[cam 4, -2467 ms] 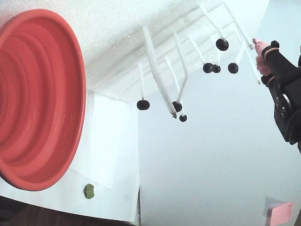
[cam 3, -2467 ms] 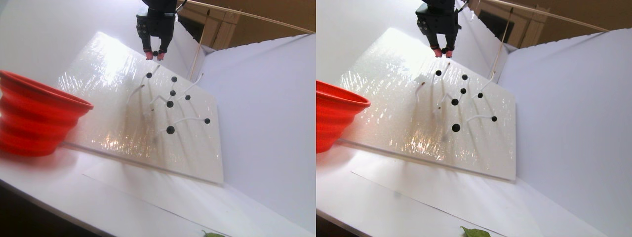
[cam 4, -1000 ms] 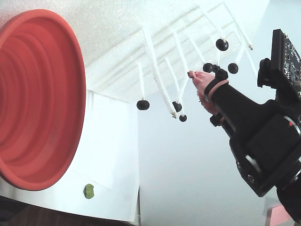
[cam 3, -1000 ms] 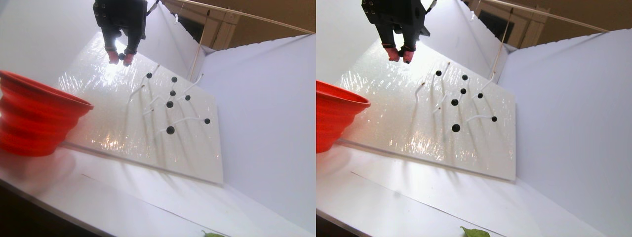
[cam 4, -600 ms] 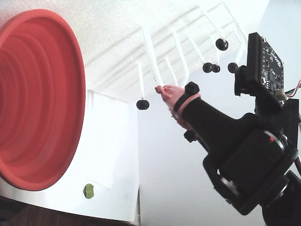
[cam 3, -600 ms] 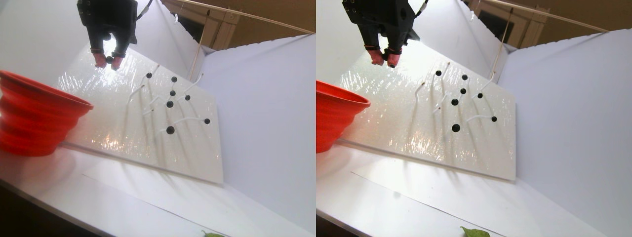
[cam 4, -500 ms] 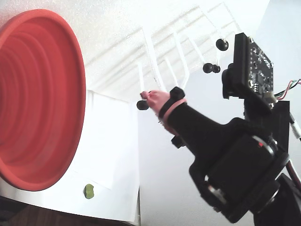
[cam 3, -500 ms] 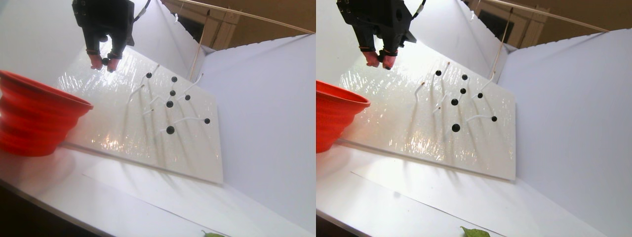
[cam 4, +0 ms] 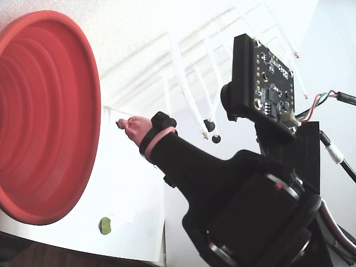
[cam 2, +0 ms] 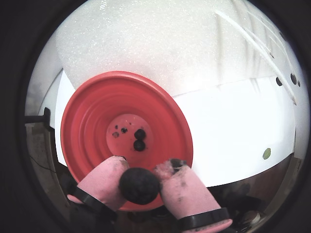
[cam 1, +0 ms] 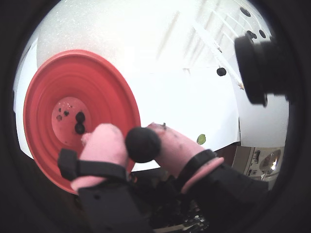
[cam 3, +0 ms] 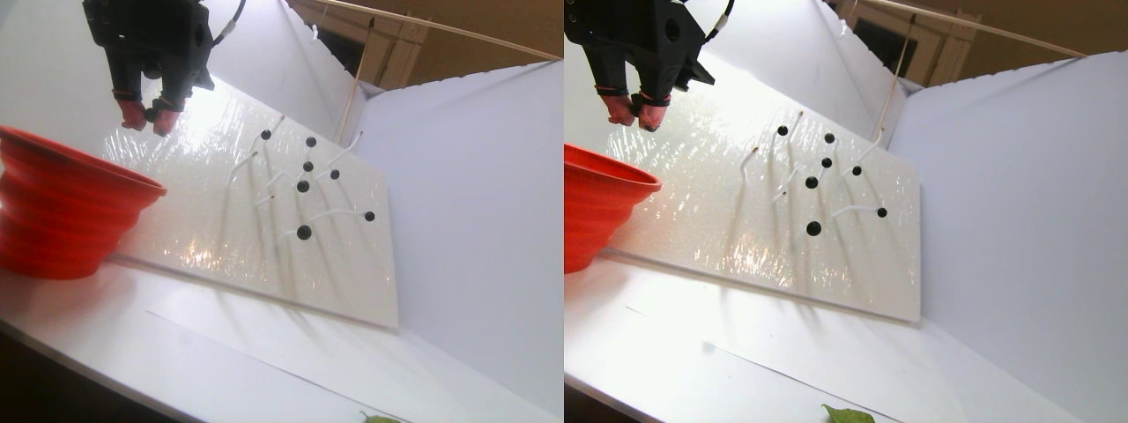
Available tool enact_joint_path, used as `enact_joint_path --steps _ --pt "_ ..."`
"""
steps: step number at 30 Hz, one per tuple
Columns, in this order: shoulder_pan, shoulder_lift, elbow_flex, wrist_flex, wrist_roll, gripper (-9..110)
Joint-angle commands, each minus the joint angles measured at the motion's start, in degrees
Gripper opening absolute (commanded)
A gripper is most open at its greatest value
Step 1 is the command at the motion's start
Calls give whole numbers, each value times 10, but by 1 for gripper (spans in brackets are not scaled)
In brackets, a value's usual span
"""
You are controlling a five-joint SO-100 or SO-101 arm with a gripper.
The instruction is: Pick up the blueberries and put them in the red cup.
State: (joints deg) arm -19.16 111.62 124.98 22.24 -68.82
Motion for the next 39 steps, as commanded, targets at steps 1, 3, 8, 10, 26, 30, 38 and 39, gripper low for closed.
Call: enact_joint_path --steps 1,3,8,10,26,30,38,39 --pt "1 45 -2 -32 7 10" --pt "-1 39 -1 -40 11 11" --pt "2 38 2 -47 18 15" --pt "3 42 3 -47 18 16" --pt "49 101 -18 -1 -4 15" --pt "65 110 -33 11 -14 15" --pt "101 116 -57 15 -37 14" --pt "106 116 -62 15 -40 14"
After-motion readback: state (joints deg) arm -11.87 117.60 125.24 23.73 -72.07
